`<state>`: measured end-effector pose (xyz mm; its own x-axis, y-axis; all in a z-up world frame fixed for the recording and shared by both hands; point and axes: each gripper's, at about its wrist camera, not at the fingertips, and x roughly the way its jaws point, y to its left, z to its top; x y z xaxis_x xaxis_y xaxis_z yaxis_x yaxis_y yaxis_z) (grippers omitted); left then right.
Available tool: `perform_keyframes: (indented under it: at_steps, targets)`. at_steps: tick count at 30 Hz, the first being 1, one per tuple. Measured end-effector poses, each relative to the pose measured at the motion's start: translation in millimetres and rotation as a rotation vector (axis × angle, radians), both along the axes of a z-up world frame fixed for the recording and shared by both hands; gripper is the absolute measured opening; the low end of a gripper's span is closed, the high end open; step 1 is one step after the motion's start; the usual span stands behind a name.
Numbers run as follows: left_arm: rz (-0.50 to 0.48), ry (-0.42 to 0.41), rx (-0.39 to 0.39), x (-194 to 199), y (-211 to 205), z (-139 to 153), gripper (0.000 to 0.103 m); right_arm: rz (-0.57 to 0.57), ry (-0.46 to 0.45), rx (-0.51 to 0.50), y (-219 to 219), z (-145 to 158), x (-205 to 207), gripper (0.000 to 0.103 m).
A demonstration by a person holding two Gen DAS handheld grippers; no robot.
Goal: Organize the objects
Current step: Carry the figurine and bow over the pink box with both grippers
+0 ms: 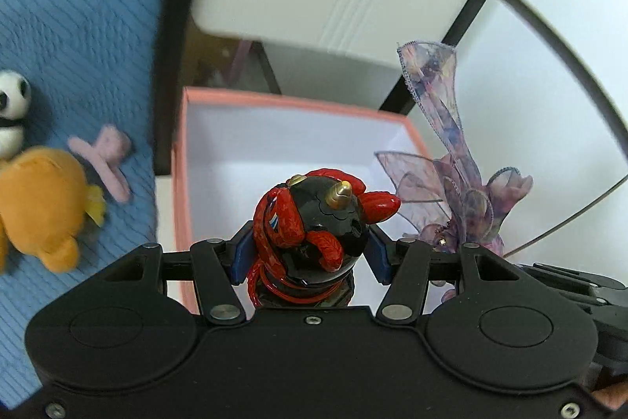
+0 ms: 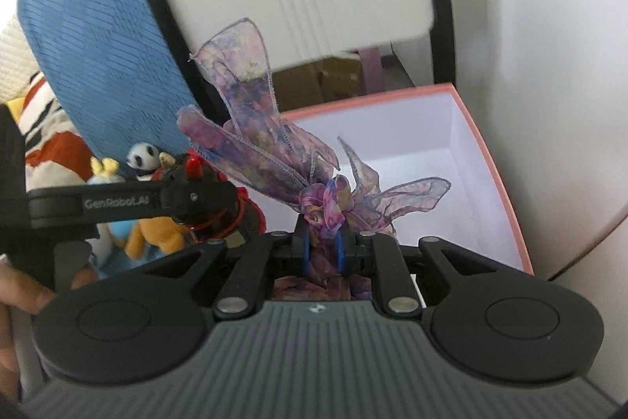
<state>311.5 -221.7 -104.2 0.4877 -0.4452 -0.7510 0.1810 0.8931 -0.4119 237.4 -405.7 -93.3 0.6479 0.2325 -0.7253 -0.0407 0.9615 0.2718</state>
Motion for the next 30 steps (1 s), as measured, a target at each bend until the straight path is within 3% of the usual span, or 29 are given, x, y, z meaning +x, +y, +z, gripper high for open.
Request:
perform_keyframes:
  at_steps: [14, 22, 24, 26, 30]
  targets:
    - [-0.024, 0.145, 0.091, 20.1, -43.6, -72.0, 0.054, 0.023, 0.139, -0.031, -28.2, -97.7, 35.8, 0.017]
    - [-0.047, 0.166, 0.119, 21.2, -52.8, -87.9, 0.055, -0.001, 0.134, 0.008, -37.7, -109.5, 46.2, 0.017]
    - [-0.045, 0.156, 0.122, 19.4, -50.5, -84.8, 0.058, -0.005, 0.124, -0.015, -37.3, -105.1, 46.1, 0.026]
    - [-0.046, 0.137, 0.112, 17.5, -46.6, -78.7, 0.063, 0.026, 0.129, -0.018, -35.0, -98.8, 45.3, 0.046]
    - [-0.043, 0.12, 0.077, 8.5, -35.0, -65.2, 0.062, 0.059, 0.08, -0.069, -26.5, -79.2, 36.5, 0.049]
